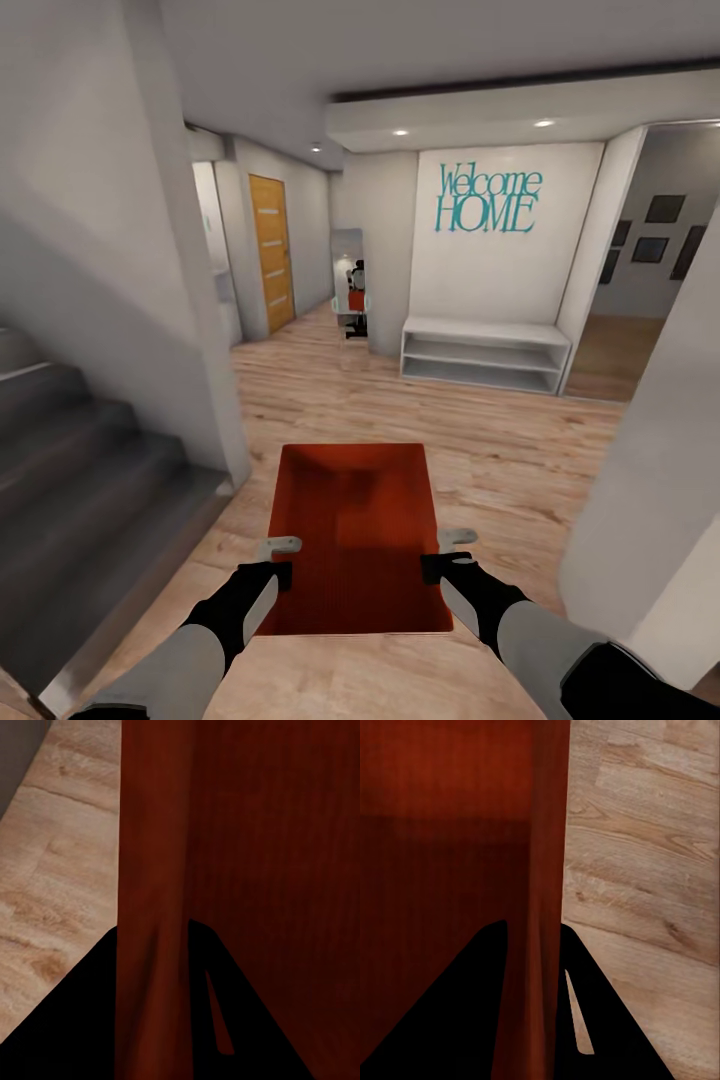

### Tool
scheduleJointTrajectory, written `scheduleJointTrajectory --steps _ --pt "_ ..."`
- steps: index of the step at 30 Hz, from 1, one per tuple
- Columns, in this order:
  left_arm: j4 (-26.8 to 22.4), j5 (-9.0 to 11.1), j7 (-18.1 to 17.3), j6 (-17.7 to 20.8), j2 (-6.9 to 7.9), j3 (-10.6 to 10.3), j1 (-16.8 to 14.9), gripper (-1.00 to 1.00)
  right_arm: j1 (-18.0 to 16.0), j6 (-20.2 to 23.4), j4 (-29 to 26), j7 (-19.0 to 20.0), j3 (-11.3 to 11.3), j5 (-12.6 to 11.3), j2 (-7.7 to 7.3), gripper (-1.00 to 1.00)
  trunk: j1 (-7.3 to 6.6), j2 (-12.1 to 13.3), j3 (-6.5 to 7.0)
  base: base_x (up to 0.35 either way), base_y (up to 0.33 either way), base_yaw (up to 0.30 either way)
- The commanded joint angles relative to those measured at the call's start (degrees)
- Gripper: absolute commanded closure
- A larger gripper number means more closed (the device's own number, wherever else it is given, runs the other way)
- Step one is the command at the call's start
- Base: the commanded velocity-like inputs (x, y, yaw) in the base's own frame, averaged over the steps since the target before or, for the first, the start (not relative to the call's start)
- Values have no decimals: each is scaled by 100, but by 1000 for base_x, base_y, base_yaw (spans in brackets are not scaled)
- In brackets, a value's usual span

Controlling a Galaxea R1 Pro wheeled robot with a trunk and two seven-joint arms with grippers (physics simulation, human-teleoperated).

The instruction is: Move the two storage containers from the living room to the garage. In the garage, place one container on the floor and stack the other container on top of it (either order is fine).

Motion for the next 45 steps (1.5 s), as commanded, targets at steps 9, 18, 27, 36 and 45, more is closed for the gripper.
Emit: scheduleJointTrajectory --steps 9,18,27,36,45 --pt "6 58 36 36 120 -2 1 100 -9 -137 -27 -35 -15 63 -54 100 6 -12 -12 321 0 0" --pt "6 58 35 36 120 -2 1 100 -10 -137 -27 -35 -16 64 -50 100 6 -12 -12 321 0 0" --pt "6 59 35 36 120 -1 1 100 -8 -137 -27 -35 -17 62 -54 100 6 -12 -12 321 0 0" --pt "6 61 35 36 120 -6 1 100 -9 -137 -27 -35 -18 64 -54 100 6 -12 -12 321 0 0" --pt "6 58 35 36 120 -5 1 100 -8 -137 -27 -35 -18 65 -56 100 6 -12 -12 321 0 0"
